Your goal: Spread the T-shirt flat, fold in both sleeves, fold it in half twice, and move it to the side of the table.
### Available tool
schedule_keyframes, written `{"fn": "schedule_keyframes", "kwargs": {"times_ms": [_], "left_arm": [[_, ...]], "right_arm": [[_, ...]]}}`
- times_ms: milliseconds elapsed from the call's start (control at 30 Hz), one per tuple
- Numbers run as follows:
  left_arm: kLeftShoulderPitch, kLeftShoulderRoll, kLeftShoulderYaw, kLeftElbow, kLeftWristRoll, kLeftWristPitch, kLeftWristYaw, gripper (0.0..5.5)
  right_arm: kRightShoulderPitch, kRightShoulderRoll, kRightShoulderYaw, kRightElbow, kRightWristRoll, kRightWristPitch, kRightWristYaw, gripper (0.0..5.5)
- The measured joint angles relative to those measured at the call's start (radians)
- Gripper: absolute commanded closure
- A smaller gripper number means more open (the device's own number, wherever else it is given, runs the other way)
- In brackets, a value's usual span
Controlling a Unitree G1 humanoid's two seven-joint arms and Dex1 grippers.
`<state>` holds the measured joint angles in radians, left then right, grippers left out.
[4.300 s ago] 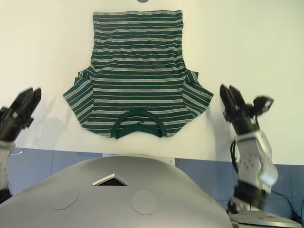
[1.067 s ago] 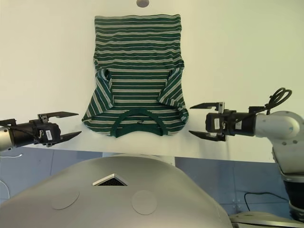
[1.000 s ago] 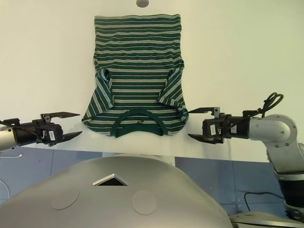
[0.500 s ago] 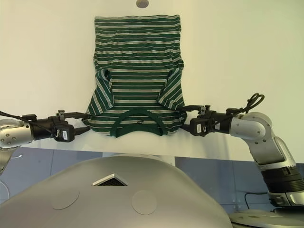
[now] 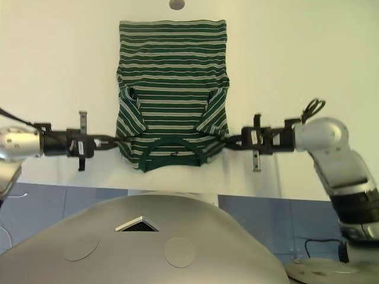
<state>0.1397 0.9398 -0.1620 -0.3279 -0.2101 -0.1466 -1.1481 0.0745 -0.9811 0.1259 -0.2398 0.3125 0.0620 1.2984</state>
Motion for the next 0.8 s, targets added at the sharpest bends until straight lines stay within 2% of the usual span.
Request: {"fn": "schedule_keyframes", "kwargs": {"times_ms": [67,167,300,400,467,600,700,733,800], "left_arm": [[-0.197,-0.040,-0.010,0.113,-0.041,0.038,-0.071,5.50],[-0.499,-0.146,-0.056,0.430,-0.030,0.029,-0.149,5.50],[-0.811,-0.313,-0.093,0.902,0.031,-0.012,-0.115,5.50],[-0.984,-0.436,-0.077,1.284,0.066,-0.035,0.006,5.50],[-1.071,-0.505,-0.022,1.528,0.089,-0.041,0.131,5.50],[-1.100,-0.513,0.073,1.632,0.090,-0.041,0.212,5.50],[-1.100,-0.518,0.103,1.657,0.108,-0.031,0.259,5.50],[-1.100,-0.525,0.105,1.661,0.126,-0.028,0.273,5.50],[-1.097,-0.550,0.100,1.665,0.161,-0.011,0.298,5.50]], "right_arm": [[-0.225,0.033,0.017,0.134,-0.002,0.031,0.050,5.46],[-0.550,0.148,0.088,0.432,-0.058,0.028,0.104,5.46],[-0.859,0.315,0.166,0.857,-0.173,-0.013,0.066,5.46],[-1.040,0.445,0.188,1.230,-0.273,-0.077,-0.108,5.46],[-1.146,0.536,0.176,1.464,-0.338,-0.116,-0.270,5.46],[-1.196,0.557,0.124,1.566,-0.372,-0.124,-0.364,5.46],[-1.196,0.562,0.101,1.588,-0.400,-0.117,-0.407,5.46],[-1.196,0.568,0.100,1.594,-0.419,-0.112,-0.427,5.04],[-1.187,0.590,0.101,1.599,-0.447,-0.108,-0.477,4.63]]}}
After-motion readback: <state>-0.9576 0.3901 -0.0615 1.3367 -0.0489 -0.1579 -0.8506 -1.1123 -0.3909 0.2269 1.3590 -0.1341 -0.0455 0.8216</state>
